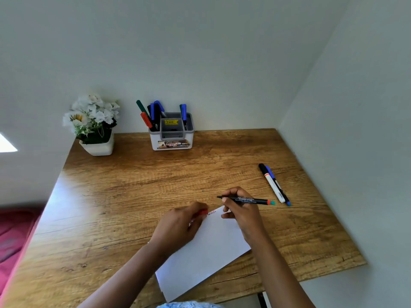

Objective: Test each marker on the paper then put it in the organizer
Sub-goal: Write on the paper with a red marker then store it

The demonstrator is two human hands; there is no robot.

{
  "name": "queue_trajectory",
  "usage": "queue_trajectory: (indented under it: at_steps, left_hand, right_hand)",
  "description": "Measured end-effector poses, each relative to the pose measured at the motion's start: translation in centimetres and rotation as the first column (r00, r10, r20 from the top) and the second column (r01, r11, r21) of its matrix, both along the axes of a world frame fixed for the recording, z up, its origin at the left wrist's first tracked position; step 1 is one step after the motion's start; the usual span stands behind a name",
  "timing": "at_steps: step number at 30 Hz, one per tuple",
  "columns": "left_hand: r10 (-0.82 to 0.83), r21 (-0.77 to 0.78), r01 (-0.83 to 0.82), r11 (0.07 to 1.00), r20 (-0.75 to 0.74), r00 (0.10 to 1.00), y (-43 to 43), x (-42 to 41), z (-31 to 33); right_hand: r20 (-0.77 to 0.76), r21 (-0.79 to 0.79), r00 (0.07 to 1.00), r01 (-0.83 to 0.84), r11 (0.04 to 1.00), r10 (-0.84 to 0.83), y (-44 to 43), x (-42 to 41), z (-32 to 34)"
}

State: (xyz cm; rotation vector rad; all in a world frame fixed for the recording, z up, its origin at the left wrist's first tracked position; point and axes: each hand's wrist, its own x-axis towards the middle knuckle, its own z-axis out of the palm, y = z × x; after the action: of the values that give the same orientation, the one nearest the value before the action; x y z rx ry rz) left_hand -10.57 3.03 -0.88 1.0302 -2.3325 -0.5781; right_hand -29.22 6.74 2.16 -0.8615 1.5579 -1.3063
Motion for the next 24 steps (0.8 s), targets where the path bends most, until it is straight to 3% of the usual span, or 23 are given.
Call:
queue_trajectory:
  at_steps: [2, 4, 5, 7, 9, 13, 16, 24]
  left_hand:
    - [0.163, 0.277, -0.086, 0.957, -0.266, 0.950, -0.2, -0.8, 1.8]
    - [0.389, 0.655, 0.048, 0.754, -0.505, 0.771, -0.6, -1.6, 4.0]
    - [0.508, 0.763, 0.161, 0.626, -0.555, 0.659, -0.8, -1.8, 4.9]
    - [0.690, 0.835, 0.332, 0.440, -0.550, 0.470, -1.3, -2.2, 6.4]
    - [0.788, 0.823, 0.455, 0.340, -0.513, 0.339, -1.5, -2.3, 7.5]
    - [0.841, 0.764, 0.566, 0.309, -0.497, 0.212, -1.5, -2.5, 8.9]
    - [0.852, 0.743, 0.589, 0.319, -0.497, 0.165, -1.6, -2.7, 9.2]
    - [0.828, 0.743, 0.579, 0.335, -0.526, 0.196, -1.1, -2.9, 9.5]
  right_hand:
    - [0.079, -0.063, 0.997, -0.014, 0.998, 0.019, -0.1, 0.4, 1.2]
    - [0.196, -0.128, 0.980, 0.007, 0.992, 0.018, -0.1, 0.8, 2.7]
    - [0.258, -0.156, 0.966, 0.024, 0.987, 0.017, -0.1, 1.0, 3.5]
    - [0.305, -0.204, 0.952, 0.040, 0.978, 0.025, 0.0, 1.2, 5.0]
    - [0.219, -0.248, 0.975, 0.031, 0.968, 0.025, 0.2, 1.4, 6.1]
    - [0.055, -0.321, 0.998, 0.014, 0.947, 0.004, 0.5, 1.9, 7.2]
    - [0.016, -0.337, 1.000, -0.004, 0.941, 0.010, 0.6, 2.2, 7.2]
    - [-0.126, -0.345, 0.991, -0.083, 0.935, 0.041, 0.5, 2.5, 6.6]
